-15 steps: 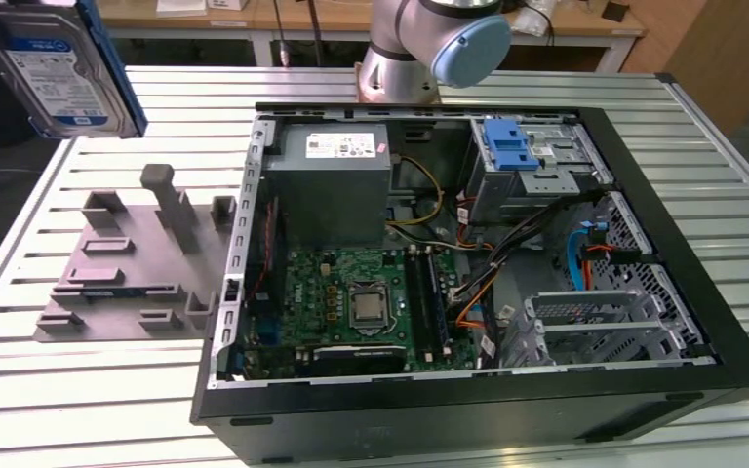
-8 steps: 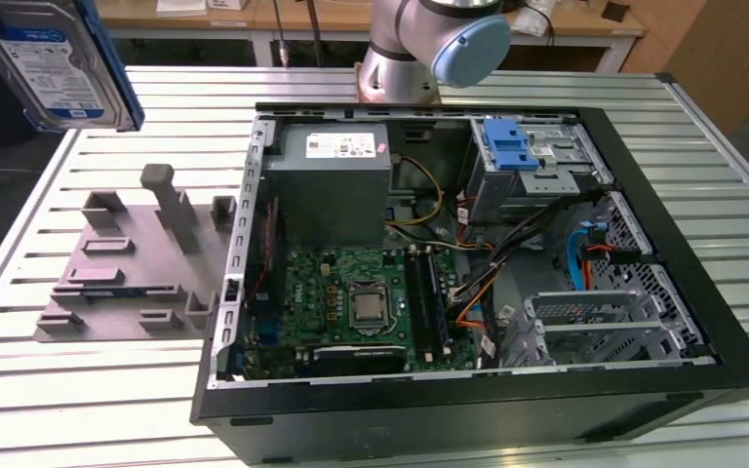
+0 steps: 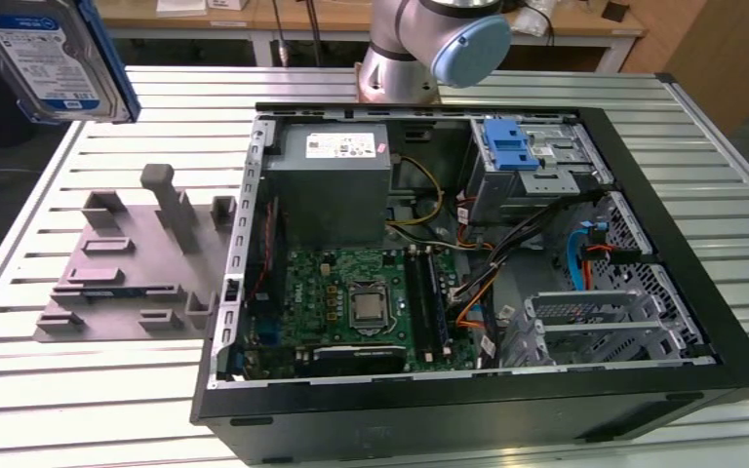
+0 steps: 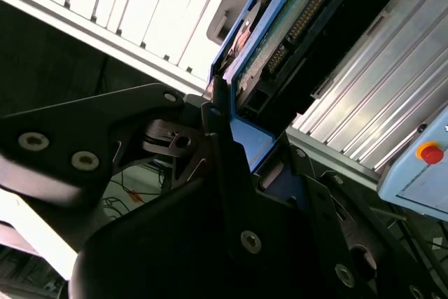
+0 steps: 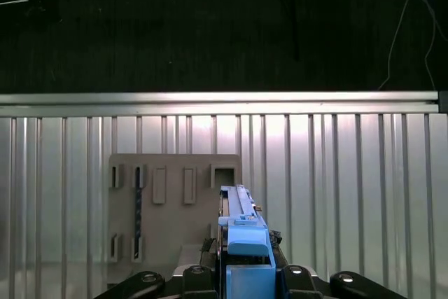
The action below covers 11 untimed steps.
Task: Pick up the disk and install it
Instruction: 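Pick up the disk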
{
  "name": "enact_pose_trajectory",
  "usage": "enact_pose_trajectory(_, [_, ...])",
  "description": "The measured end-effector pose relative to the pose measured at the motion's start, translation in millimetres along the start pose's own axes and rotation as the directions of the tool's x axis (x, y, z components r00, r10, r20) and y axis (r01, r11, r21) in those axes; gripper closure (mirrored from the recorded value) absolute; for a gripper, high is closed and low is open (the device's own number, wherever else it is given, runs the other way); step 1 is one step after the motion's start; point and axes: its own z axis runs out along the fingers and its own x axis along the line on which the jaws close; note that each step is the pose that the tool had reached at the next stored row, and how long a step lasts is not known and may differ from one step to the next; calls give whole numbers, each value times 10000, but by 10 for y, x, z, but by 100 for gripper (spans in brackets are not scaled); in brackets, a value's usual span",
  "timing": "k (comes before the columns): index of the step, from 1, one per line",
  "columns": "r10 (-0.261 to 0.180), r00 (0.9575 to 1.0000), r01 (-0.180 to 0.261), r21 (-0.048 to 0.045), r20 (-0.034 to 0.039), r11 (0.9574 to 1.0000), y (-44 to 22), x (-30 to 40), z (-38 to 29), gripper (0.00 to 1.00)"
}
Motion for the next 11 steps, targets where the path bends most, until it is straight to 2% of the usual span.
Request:
enact_pose_trajectory(3, [0,10000,0,0,0,10000,1,-2,-39,64])
enact_pose_trajectory(11, [1,10000,-1,-2,-1,10000,2,9,-45,64])
